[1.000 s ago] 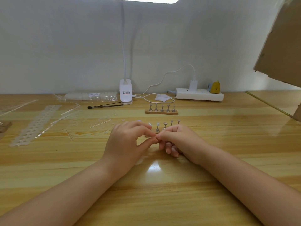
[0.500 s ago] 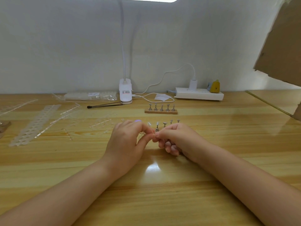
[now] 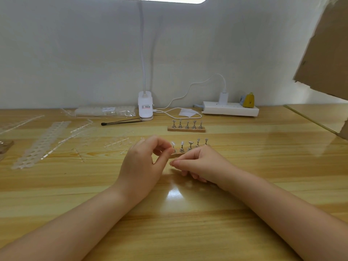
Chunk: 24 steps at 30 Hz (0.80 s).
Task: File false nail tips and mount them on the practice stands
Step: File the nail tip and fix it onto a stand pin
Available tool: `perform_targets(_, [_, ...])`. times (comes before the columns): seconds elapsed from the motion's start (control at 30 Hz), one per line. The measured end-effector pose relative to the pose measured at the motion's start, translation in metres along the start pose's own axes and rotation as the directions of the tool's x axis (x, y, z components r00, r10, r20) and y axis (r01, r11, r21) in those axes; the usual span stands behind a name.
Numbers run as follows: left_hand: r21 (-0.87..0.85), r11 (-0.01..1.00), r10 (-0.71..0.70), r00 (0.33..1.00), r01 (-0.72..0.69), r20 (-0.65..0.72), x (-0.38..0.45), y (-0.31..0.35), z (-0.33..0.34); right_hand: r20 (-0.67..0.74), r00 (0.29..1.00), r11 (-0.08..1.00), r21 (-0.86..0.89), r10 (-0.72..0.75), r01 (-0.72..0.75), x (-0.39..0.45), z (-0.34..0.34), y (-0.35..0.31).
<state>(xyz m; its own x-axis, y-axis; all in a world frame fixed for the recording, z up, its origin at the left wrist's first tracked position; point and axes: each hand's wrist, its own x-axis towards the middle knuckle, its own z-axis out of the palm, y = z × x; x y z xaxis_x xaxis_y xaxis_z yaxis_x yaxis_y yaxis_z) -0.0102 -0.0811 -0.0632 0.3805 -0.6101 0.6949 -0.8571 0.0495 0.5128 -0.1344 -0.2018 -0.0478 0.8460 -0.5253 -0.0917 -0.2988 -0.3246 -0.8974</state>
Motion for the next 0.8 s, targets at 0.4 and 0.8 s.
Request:
perform_targets(0.4, [0.043,0.997,0.064,0.997,-0.066,0.052,0.0021,-0.0022,0.0023,-0.117,0.988,0.988,0.100,-0.102,0.114,-0.0048,0.0010,0.0011])
perform_targets(0.8, [-0.002,0.999,0.050,0.991,-0.050,0.125,0.0027,-0.0027,-0.0015,-0.219,0.960,0.961,0.176,-0.173,0.213,-0.0065,0.0051,0.0061])
